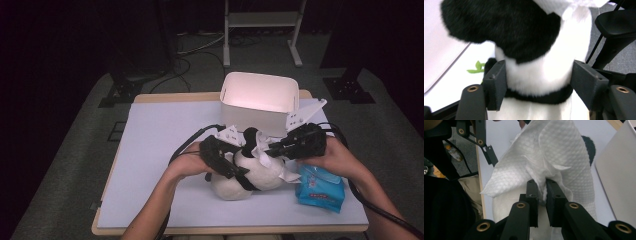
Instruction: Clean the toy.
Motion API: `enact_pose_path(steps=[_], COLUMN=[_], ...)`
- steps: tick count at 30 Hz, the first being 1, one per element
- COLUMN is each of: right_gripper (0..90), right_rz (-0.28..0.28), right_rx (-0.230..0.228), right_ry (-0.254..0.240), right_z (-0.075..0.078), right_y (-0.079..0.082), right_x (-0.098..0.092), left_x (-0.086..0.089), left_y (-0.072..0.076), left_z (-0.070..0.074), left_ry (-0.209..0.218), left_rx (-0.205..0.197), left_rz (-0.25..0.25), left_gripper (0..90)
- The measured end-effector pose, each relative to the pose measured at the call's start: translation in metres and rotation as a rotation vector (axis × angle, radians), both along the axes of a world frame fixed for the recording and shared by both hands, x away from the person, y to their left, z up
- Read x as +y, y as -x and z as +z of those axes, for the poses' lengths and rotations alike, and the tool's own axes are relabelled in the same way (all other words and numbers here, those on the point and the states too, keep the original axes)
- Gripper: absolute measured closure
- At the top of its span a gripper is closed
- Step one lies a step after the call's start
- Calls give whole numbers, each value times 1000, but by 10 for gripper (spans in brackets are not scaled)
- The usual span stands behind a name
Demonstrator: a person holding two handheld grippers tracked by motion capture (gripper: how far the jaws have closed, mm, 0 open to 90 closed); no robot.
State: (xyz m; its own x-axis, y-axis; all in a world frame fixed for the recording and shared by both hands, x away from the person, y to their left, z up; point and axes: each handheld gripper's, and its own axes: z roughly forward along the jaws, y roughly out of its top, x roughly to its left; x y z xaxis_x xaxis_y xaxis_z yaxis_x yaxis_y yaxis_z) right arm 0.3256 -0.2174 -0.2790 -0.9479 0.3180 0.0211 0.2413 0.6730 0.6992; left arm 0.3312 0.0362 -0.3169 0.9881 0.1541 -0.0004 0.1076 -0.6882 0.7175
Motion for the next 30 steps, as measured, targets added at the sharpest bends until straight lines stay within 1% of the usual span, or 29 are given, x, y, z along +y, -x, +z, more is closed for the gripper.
enact_pose_path(steps=[2,3,6,7,9,12,13,14,16,18,19,21,24,25,26,28,30], right_gripper=[803,803,804,803,803,803,803,803,803,804,804,804,804,804,804,804,804], right_rz=[-17,-16,-32,-33,-32,-34,-32,-33,-39,-33,-36,-39,-42,-44,-46,-47,-60], right_rx=[7,6,17,19,19,22,20,23,25,26,30,35,41,42,46,50,55], right_ry=[-1,-2,-12,-15,-19,-19,-18,-17,-18,-20,-20,-16,-12,-11,-9,-11,-23], right_z=[-2,-4,-8,-9,-11,-11,-12,-12,-14,-16,-16,-18,-21,-22,-23,-25,-27], right_y=[0,-1,-2,-2,-2,-1,-1,-1,-1,-1,-1,-1,-1,-1,-1,-1,-2], right_x=[-4,-6,-11,-13,-14,-15,-15,-16,-18,-19,-19,-21,-23,-23,-24,-26,-28], left_x=[4,7,13,16,18,20,21,22,23,22,22,21,19,19,19,19,19], left_y=[0,-1,-2,-3,-4,-6,-7,-8,-10,-11,-12,-14,-15,-14,-14,-14,-13], left_z=[-2,-4,-10,-13,-17,-24,-25,-28,-31,-35,-37,-41,-46,-47,-48,-48,-47], left_ry=[-7,-14,-13,-16,-26,-21,-29,-30,-36,-61,-66,-58,-41,-37,-34,-31,-26], left_rx=[2,5,24,33,38,60,60,59,71,62,66,80,90,96,95,86,71], left_rz=[6,6,14,16,25,31,27,34,35,28,27,31,29,19,8,16,29], left_gripper=[313,300,279,276,251,219,207,194,185,180,169,148,137,159,245,324,382])
